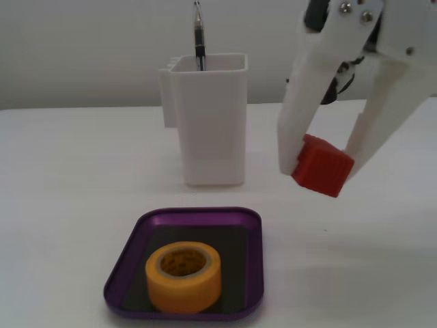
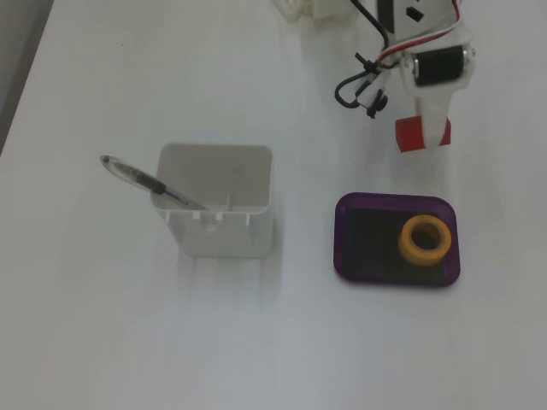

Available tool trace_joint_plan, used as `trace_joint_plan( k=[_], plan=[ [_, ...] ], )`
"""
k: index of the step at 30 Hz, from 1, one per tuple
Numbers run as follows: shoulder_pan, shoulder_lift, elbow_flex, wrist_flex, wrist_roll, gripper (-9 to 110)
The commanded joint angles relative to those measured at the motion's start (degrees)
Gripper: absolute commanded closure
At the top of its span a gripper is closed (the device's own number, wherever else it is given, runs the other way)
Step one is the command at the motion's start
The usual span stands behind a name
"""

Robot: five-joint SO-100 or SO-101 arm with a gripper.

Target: Pick up the red cube and place it in the box.

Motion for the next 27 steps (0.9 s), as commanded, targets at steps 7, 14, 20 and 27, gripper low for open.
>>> trace_joint_plan(
  k=[7,14,20,27],
  plan=[
    [8.09,-16.26,-17.23,-0.53,0.44,102],
    [9.76,-21.97,-19.69,0.0,0.44,102],
    [9.58,-22.59,-19.69,-0.7,0.0,102],
    [9.84,-22.59,-19.34,-3.08,0.0,102]
  ],
)
